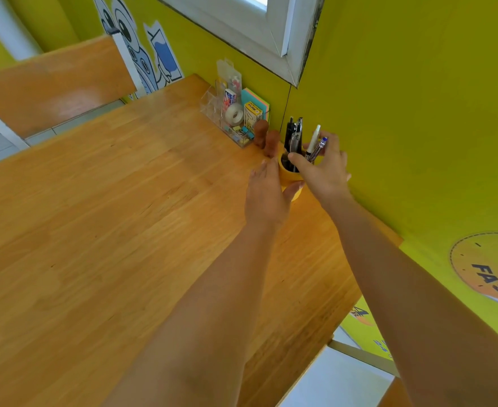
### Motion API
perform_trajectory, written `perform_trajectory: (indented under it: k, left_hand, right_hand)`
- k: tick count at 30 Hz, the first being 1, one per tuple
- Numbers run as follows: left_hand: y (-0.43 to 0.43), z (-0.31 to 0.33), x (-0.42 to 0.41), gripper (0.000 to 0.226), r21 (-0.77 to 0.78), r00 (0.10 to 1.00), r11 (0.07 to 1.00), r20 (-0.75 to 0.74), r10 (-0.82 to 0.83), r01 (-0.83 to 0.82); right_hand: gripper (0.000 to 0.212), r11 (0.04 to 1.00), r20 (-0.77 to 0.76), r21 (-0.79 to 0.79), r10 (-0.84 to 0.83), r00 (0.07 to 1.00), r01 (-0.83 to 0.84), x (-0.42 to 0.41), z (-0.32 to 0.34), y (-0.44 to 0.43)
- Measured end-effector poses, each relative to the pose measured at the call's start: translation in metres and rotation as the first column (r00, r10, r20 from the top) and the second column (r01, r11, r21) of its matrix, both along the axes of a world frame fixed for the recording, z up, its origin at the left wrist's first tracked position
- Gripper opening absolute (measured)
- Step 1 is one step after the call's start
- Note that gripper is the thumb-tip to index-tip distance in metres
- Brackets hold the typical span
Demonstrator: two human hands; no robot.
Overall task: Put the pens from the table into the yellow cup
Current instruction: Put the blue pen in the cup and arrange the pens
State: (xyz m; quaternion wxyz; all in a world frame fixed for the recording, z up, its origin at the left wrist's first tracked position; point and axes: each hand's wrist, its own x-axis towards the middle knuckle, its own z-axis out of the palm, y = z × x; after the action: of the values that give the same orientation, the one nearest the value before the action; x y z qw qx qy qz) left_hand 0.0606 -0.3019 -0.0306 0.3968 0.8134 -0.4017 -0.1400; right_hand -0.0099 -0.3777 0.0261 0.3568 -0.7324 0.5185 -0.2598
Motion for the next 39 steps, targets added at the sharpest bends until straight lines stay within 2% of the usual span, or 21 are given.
perform_trajectory:
  k: [3, 5, 8, 11, 16, 19, 23, 29, 32, 34, 39]
  left_hand:
    - [0.000, -0.001, 0.000, 0.058, -0.001, 1.000, 1.000, 0.014, 0.005, -0.005]
    - [0.001, -0.001, 0.000, 0.057, -0.002, 1.000, 1.000, 0.020, 0.003, -0.003]
    - [0.003, 0.002, -0.001, 0.057, -0.004, 1.000, 1.000, 0.021, 0.001, -0.001]
    - [0.004, 0.001, -0.001, 0.061, -0.015, 1.000, 1.000, 0.009, -0.012, 0.012]
    - [0.003, 0.000, 0.000, 0.063, -0.016, 1.000, 1.000, 0.005, -0.022, 0.022]
    - [0.002, -0.003, 0.001, 0.064, -0.015, 1.000, 1.000, 0.019, -0.025, 0.025]
    - [0.002, -0.004, 0.001, 0.065, -0.022, 1.000, 1.000, 0.022, -0.020, 0.020]
    - [0.000, -0.005, 0.002, 0.063, -0.015, 1.000, 1.000, 0.022, -0.018, 0.018]
    - [-0.001, -0.005, 0.002, 0.062, -0.019, 1.000, 1.000, 0.021, -0.013, 0.014]
    - [0.000, -0.005, 0.001, 0.062, -0.017, 1.000, 1.000, 0.024, -0.010, 0.010]
    - [-0.001, -0.007, 0.001, 0.062, -0.025, 0.999, 1.000, 0.031, -0.008, 0.009]
  right_hand:
    - [0.059, 0.994, -0.117, -0.099, 0.028, 0.993, -0.040, -0.002, -0.003, 0.006]
    - [0.063, 0.988, -0.142, -0.134, 0.053, 0.988, -0.073, 0.002, -0.004, 0.006]
    - [0.069, 0.983, -0.120, -0.149, 0.092, 0.988, -0.110, 0.010, 0.001, 0.002]
    - [0.061, 0.987, -0.081, -0.119, 0.100, 0.992, -0.109, 0.018, 0.004, -0.004]
    - [0.056, 0.999, 0.014, -0.041, 0.006, 1.000, -0.005, 0.023, 0.006, -0.010]
    - [0.057, 0.998, -0.010, -0.055, -0.022, 1.000, 0.021, 0.023, 0.006, -0.010]
    - [0.062, 1.000, 0.002, -0.007, -0.008, 1.000, 0.008, 0.021, 0.010, -0.006]
    - [0.068, 0.999, 0.110, 0.018, 0.033, 0.993, -0.035, 0.005, 0.001, 0.001]
    - [0.062, 0.999, 0.112, 0.004, 0.042, 0.993, -0.042, -0.005, -0.006, 0.002]
    - [0.058, 0.998, 0.091, -0.019, 0.055, 0.994, -0.054, -0.009, -0.008, 0.005]
    - [0.063, 0.975, -0.087, -0.152, 0.148, 0.985, -0.160, -0.007, -0.012, 0.007]
